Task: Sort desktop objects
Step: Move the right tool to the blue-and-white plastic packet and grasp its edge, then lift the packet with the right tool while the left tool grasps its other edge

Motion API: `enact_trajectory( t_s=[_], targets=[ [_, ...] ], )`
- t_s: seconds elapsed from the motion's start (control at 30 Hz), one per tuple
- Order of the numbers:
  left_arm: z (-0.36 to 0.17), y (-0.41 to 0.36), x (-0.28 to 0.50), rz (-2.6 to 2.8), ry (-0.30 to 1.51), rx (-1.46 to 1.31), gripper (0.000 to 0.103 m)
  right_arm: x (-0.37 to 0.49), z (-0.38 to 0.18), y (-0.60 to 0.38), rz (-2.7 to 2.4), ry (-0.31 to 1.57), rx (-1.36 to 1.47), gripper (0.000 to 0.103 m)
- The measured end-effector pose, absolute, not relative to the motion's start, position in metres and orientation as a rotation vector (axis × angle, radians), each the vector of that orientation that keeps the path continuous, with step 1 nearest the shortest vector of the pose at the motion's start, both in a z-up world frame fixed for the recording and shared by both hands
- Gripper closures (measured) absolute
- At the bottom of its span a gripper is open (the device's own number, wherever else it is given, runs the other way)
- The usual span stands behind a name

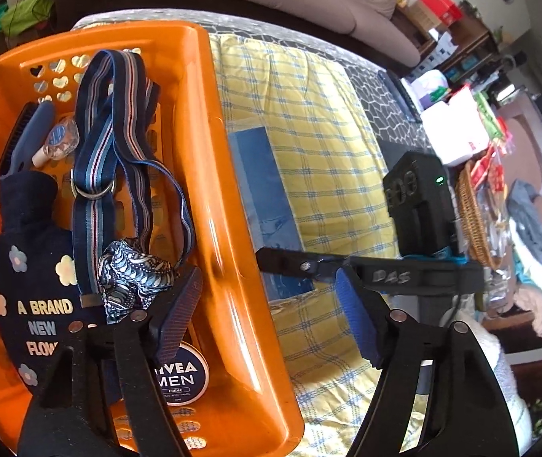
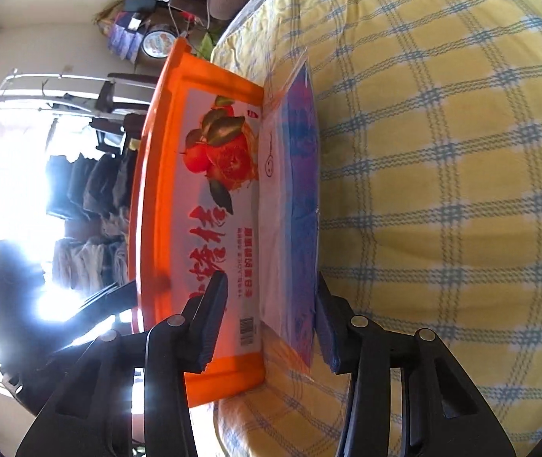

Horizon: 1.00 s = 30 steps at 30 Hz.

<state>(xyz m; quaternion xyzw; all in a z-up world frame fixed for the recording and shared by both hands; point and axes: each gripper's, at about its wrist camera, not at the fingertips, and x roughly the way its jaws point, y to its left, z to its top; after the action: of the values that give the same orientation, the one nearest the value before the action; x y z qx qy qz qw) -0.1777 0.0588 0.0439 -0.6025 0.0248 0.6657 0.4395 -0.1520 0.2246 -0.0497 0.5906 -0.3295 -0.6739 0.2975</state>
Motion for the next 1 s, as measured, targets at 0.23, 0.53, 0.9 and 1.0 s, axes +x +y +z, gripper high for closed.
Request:
enact_trajectory(
  t_s=[0.23,0.53,0.9,1.0],
  targets=[
    [0.054,0.054,-0.181,1.668,0.043,-1.474,0.034,-0.154,-0.061,0.218,-1.76,-0.863,1.609,0.085],
    [0.082,0.102,-0.168,1.638,0.159,-1.419,0.083,-0.147,-0.048,0.23,-1.758,-0.85,1.579,0.085],
    [0.042,0.204,-0.202,1.638,0.404,-1.595,0.045,-0.134,-0.044,0.23,-1.761,-0.803,1.562,0.085],
    [0.024,0.216,-0.199,1.637,0.504,-1.622,0.045,-0.132,-0.041,0.232,-1.757,-0.811,1.535,0.085]
  ],
)
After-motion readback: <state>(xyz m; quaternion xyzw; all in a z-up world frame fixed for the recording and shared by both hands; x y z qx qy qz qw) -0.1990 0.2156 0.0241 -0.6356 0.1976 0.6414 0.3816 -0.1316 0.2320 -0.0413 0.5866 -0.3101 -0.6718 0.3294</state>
